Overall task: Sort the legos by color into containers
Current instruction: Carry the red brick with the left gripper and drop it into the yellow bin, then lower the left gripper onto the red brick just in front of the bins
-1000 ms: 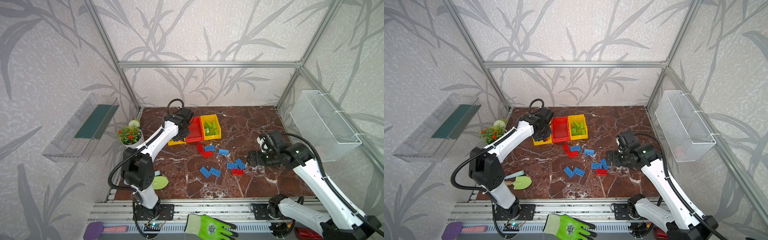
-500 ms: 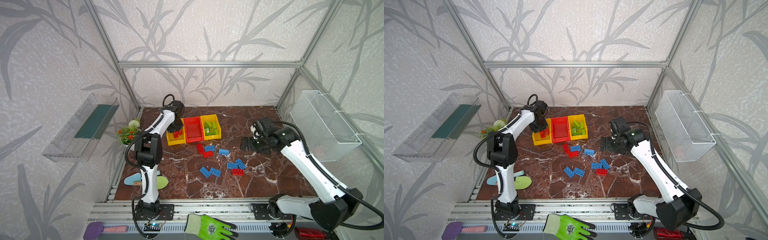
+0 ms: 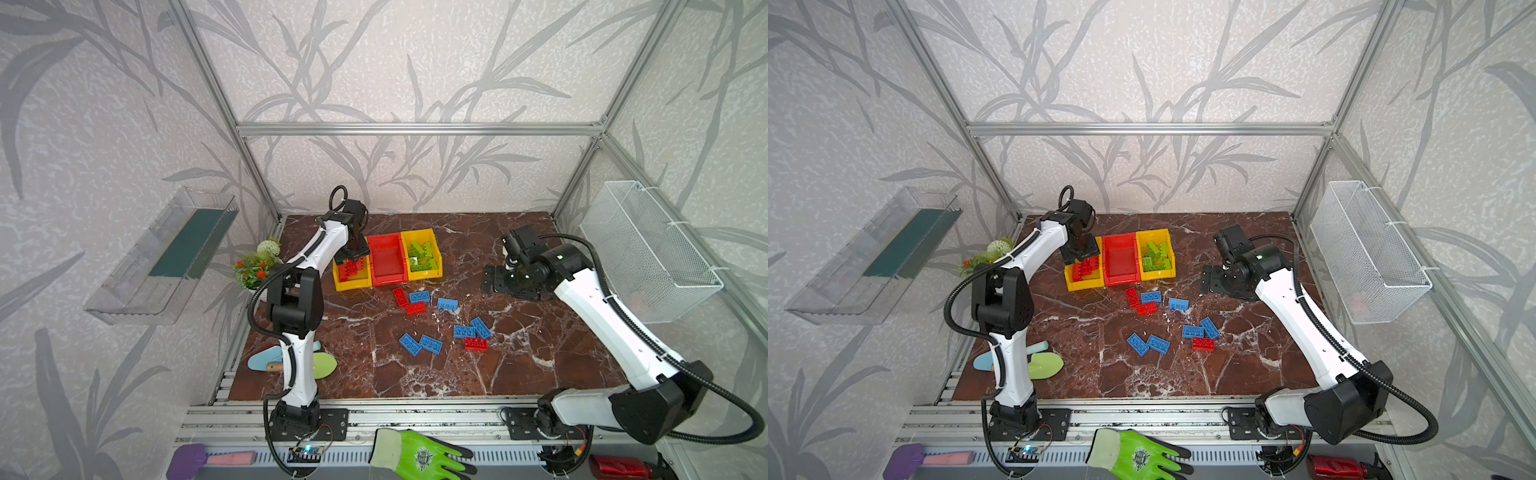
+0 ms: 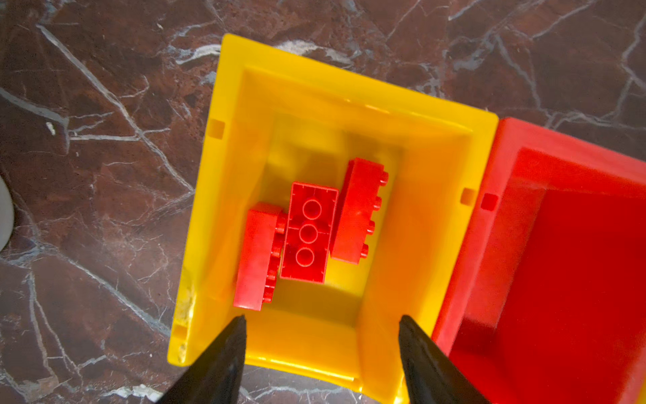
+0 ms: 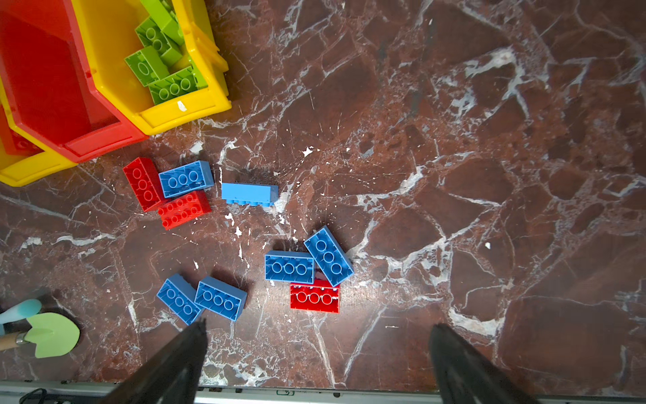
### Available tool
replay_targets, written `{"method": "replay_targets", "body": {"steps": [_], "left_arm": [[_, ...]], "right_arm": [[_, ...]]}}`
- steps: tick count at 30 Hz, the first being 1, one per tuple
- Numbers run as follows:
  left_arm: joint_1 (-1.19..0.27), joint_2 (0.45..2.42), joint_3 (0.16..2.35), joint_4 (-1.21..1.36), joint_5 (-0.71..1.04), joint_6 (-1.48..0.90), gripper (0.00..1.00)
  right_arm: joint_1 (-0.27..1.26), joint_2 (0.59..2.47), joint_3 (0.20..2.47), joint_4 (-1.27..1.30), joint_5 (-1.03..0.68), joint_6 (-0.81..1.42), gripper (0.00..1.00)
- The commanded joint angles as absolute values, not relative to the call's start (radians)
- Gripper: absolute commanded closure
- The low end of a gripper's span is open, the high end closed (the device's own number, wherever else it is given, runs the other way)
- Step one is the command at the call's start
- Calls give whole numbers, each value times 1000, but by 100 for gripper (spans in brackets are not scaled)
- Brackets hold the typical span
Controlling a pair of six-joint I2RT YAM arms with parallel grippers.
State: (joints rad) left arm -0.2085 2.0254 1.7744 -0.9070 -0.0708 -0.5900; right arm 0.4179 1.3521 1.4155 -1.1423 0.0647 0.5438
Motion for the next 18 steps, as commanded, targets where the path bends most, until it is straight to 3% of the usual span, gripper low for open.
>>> {"method": "replay_targets", "body": {"steps": [1, 8, 18], "left_arm": [[-217, 1889, 1700, -815, -50, -560, 31], [-247, 1731, 1531, -752, 59, -666, 31], [-453, 1644, 1453, -776, -32, -774, 30]], "right_arm": [[422, 1367, 1444, -1209, 119, 520, 1], [422, 1338, 1419, -1255, 166, 481, 1], [423, 1156, 1326, -1248, 48, 483, 1]]}}
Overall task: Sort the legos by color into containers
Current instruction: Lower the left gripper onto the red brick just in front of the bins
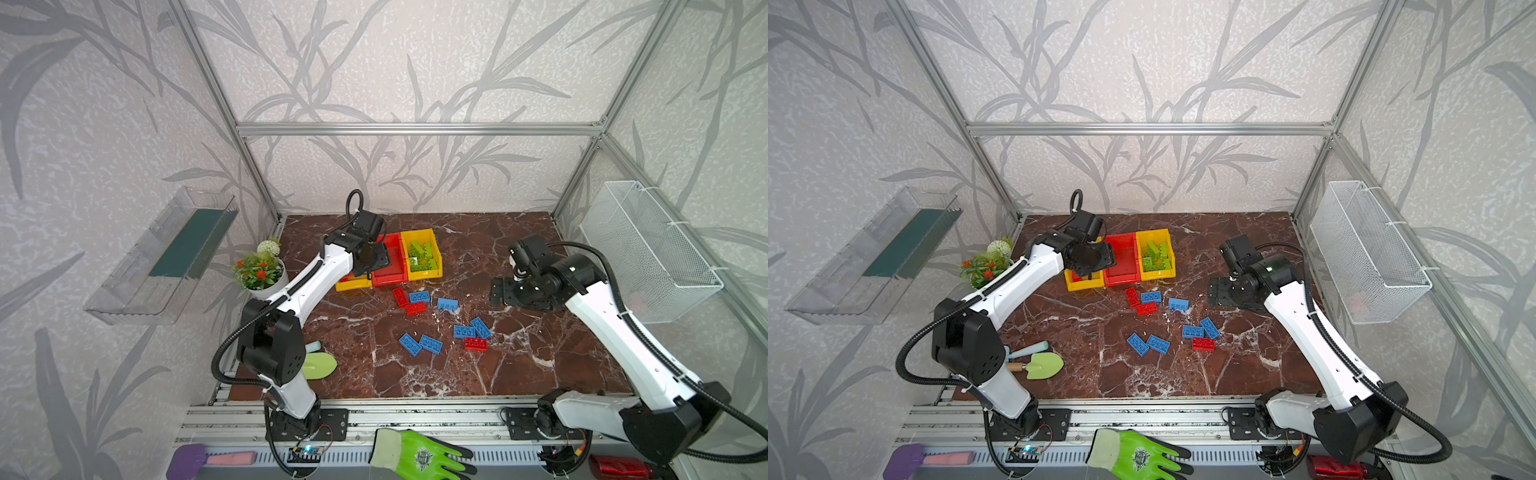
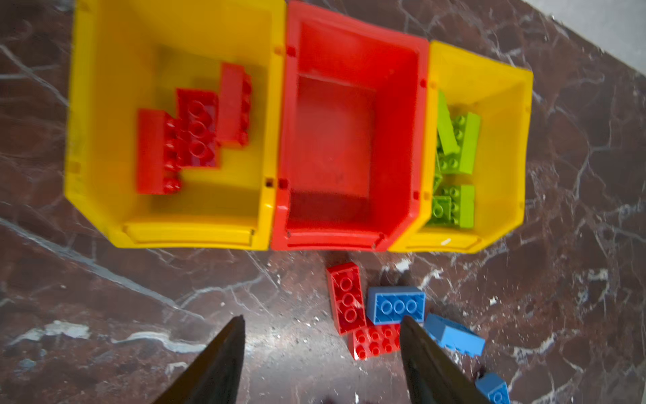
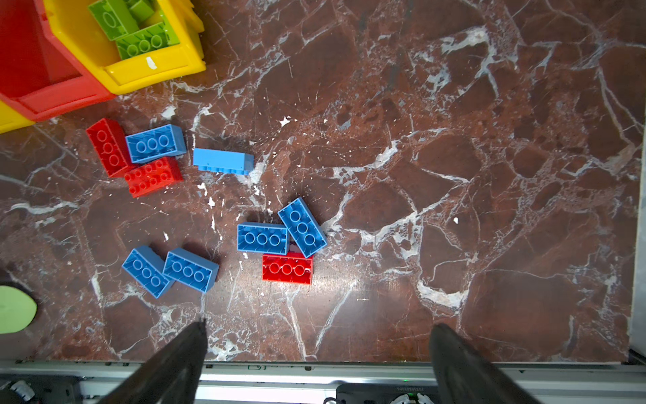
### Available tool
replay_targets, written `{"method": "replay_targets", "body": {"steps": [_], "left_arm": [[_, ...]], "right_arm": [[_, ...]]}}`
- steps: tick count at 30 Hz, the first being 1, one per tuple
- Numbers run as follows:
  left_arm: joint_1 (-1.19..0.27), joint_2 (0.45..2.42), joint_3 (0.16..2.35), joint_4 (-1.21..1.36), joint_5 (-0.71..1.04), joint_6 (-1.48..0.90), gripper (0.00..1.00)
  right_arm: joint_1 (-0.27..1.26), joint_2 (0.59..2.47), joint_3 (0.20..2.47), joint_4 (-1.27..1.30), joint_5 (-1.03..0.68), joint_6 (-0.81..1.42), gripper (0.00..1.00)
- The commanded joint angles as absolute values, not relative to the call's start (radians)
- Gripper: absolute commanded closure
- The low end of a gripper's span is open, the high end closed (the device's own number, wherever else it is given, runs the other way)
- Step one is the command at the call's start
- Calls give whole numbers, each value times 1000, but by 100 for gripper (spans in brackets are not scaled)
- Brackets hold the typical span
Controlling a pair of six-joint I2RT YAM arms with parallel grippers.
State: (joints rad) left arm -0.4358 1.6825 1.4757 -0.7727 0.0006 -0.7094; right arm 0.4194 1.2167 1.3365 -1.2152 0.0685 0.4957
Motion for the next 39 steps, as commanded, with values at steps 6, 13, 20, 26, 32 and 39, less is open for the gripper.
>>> {"method": "replay_targets", "body": {"steps": [6, 13, 20, 26, 32, 39], "left_arm": [[-504, 1610, 1416, -766, -61, -850, 30], [-521, 1586, 1389, -779, -76, -880, 30], [-520, 1601, 1382, -780, -79, -875, 30], [-520, 1646, 1375, -767, -63, -917, 31], [-525, 1669, 1365, -762, -73, -951, 32], [-600, 1717, 1319, -724, -77, -1006, 33]], "right_arm": [[423, 1084, 1274, -1258, 14, 437, 1], [423, 1039, 1224, -1209, -37, 440, 1], [423, 1046, 1232, -1201, -37, 445, 1], [423, 1036, 1219, -1200, -28, 452, 1], [423, 1035, 1190, -1198, -44, 457, 1], [423, 1052, 1179, -1198, -42, 454, 1]]}}
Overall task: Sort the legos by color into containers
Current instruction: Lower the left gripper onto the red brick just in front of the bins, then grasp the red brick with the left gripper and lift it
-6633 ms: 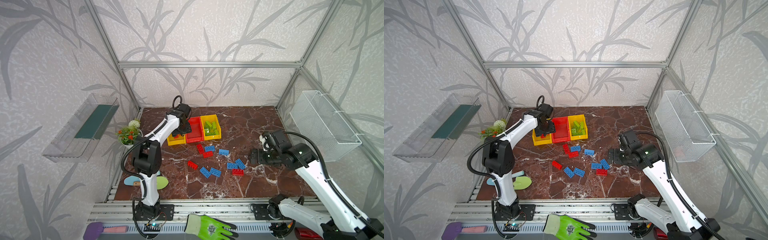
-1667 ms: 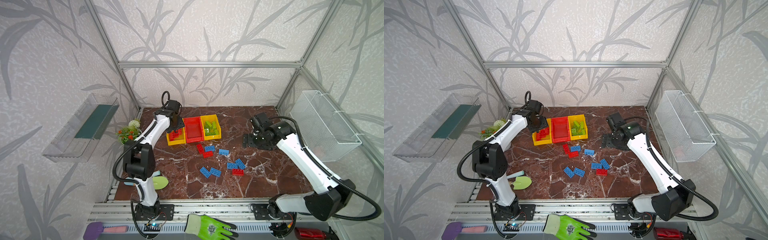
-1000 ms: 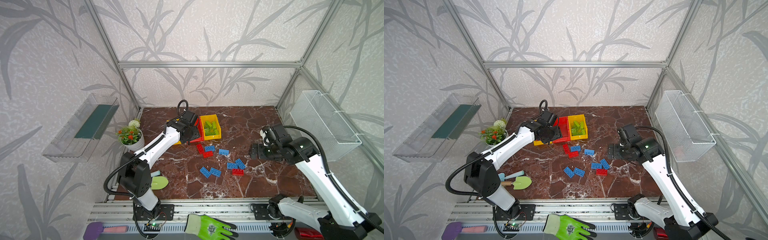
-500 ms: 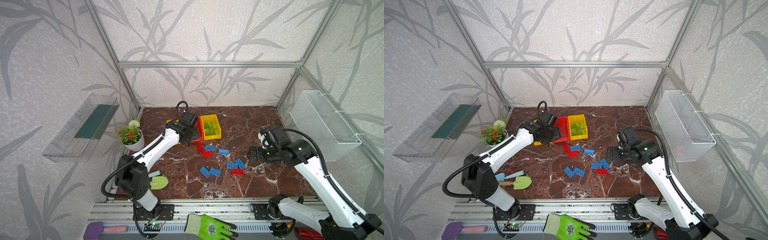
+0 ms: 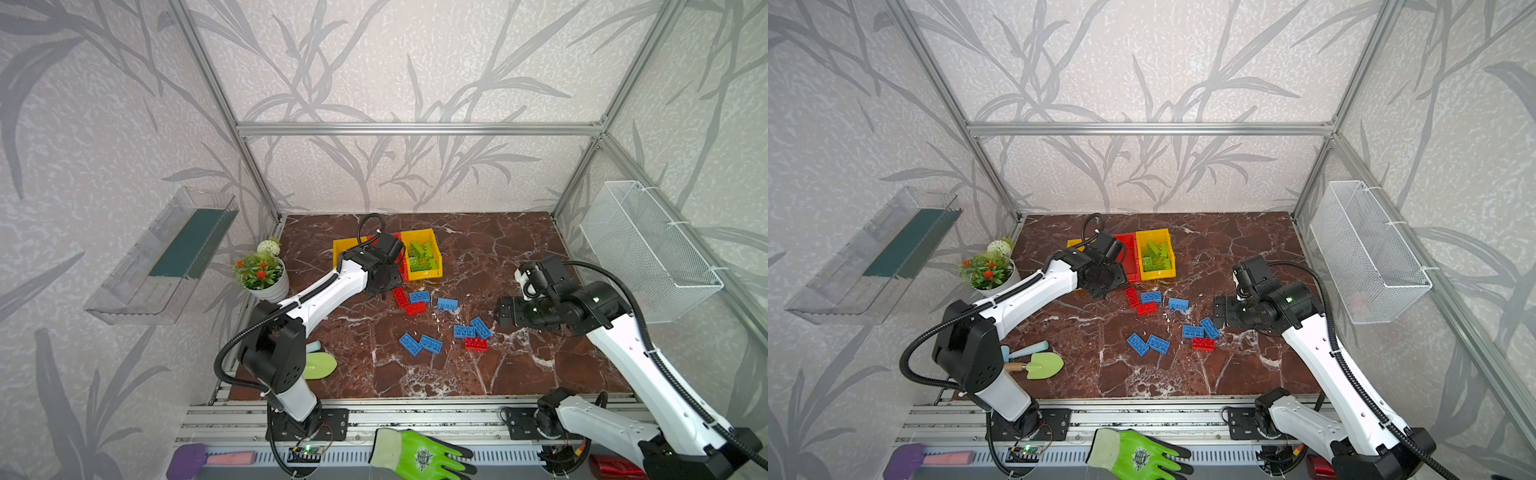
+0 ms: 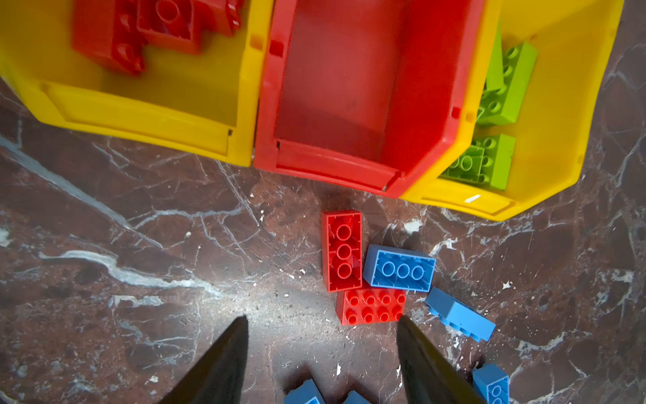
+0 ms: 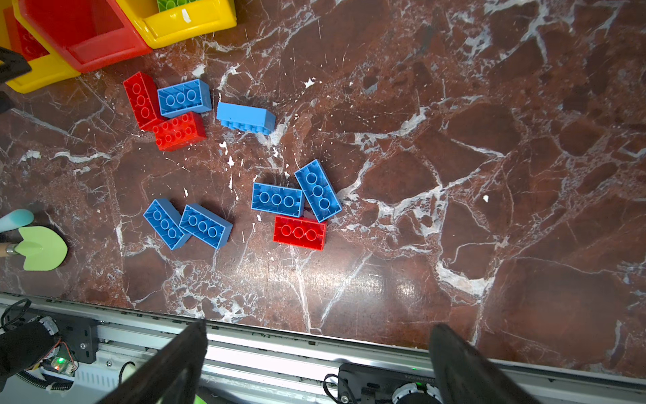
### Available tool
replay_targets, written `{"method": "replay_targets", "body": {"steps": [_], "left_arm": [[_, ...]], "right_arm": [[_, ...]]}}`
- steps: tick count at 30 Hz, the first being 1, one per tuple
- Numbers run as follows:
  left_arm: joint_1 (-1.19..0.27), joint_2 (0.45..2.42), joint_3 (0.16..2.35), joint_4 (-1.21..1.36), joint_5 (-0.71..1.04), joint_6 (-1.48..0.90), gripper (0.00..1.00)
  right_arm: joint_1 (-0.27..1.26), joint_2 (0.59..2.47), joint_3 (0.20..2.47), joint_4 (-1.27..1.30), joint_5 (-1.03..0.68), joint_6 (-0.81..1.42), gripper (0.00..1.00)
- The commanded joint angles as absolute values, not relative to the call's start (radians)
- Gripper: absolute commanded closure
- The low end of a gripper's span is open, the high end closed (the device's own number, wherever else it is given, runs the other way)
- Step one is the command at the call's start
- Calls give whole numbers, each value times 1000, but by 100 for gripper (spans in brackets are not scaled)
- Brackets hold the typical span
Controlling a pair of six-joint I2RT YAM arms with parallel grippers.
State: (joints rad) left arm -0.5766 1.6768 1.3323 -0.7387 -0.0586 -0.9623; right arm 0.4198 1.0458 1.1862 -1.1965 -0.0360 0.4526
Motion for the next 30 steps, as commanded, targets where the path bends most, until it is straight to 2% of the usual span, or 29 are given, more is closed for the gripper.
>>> {"method": "replay_targets", "body": {"steps": [1, 30], "left_arm": [[-607, 1733, 1322, -721, -74, -1013, 33], [-631, 1983, 1460, -713, -88, -1023, 33]], "right_arm": [[422, 1058, 1179, -1197, -45, 453, 1], [414, 1110, 1195, -1237, -18, 407, 1]]}}
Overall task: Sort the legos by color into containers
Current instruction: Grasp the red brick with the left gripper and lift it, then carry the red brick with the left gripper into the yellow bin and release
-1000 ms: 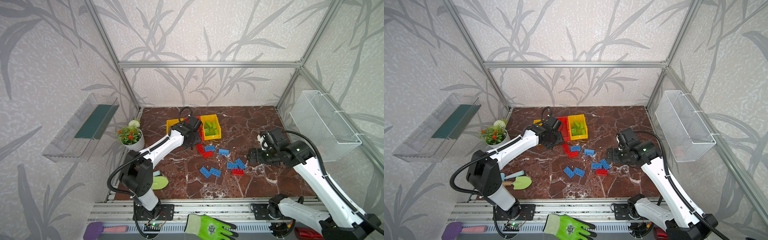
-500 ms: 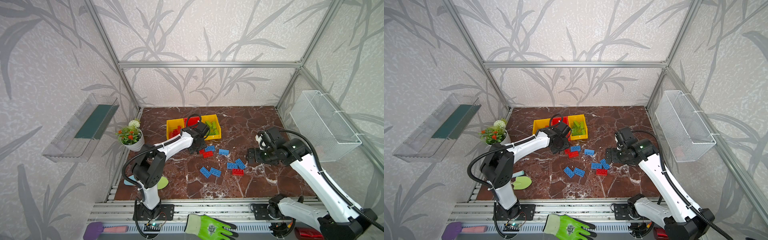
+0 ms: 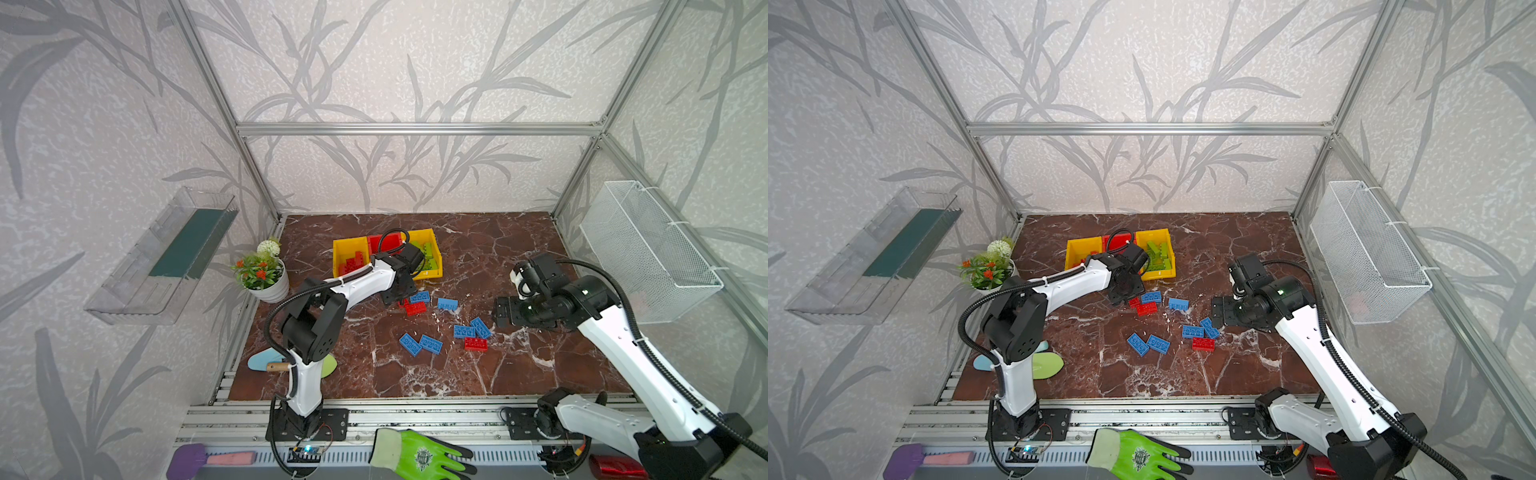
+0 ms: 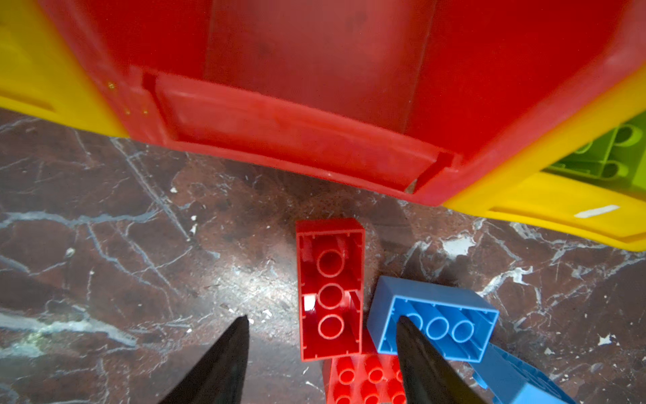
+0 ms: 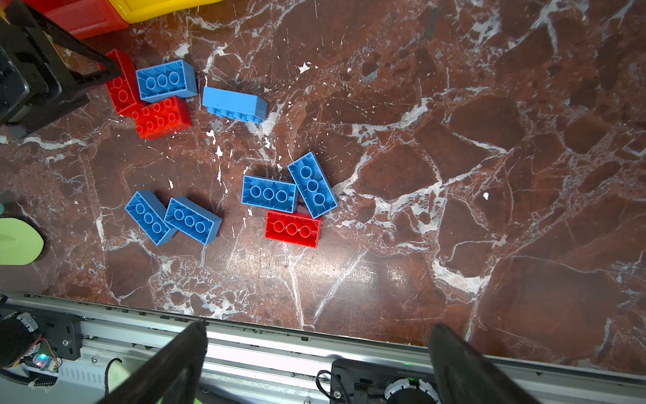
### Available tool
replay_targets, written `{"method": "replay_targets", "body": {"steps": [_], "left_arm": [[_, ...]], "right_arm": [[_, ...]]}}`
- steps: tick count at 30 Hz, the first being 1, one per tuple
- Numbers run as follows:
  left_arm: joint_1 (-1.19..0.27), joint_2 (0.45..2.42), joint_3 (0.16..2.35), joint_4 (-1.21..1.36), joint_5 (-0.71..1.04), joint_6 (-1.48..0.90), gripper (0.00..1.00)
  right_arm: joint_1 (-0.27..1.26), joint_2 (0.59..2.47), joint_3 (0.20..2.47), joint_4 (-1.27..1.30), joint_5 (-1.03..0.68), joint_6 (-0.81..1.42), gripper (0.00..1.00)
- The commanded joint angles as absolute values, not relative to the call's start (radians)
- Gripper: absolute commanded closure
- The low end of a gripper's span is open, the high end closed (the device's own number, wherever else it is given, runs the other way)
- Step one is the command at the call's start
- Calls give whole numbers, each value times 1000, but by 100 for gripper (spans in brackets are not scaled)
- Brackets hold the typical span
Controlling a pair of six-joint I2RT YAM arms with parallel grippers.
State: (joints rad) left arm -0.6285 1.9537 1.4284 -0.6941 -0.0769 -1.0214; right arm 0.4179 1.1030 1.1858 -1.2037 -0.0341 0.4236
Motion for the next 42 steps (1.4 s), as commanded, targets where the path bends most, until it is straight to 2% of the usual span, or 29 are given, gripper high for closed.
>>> {"method": "replay_targets", "body": {"steps": [1, 14, 16, 21, 25, 29, 35, 42], "left_arm": [[-631, 1990, 1463, -713, -87, -1022, 33], [-612, 2040, 1453, -708, -68, -1045, 36], [-609, 2040, 1447, -720, -67, -1048, 42], [-607, 2040, 1417, -728, -57, -1051, 52], [-606, 2043, 1399, -733, -49, -1054, 73], [-606, 2019, 1384, -749, -57, -1048, 80], [-605, 1904, 1385, -833, -138, -993, 100], [-522, 1796, 1513, -967, -209, -885, 100]], "right_arm": [[413, 1113, 1198, -1240, -18, 405, 1], [408, 1123, 1208, -1246, -9, 402, 1], [408, 1123, 1207, -1244, -8, 405, 1], [407, 1124, 1220, -1250, -20, 411, 1], [406, 1107, 1220, -1256, -11, 414, 1], [407, 1092, 1202, -1262, -9, 424, 1], [407, 1066, 1190, -1263, 16, 449, 1], [407, 1068, 1194, -1214, -13, 486, 1]]}}
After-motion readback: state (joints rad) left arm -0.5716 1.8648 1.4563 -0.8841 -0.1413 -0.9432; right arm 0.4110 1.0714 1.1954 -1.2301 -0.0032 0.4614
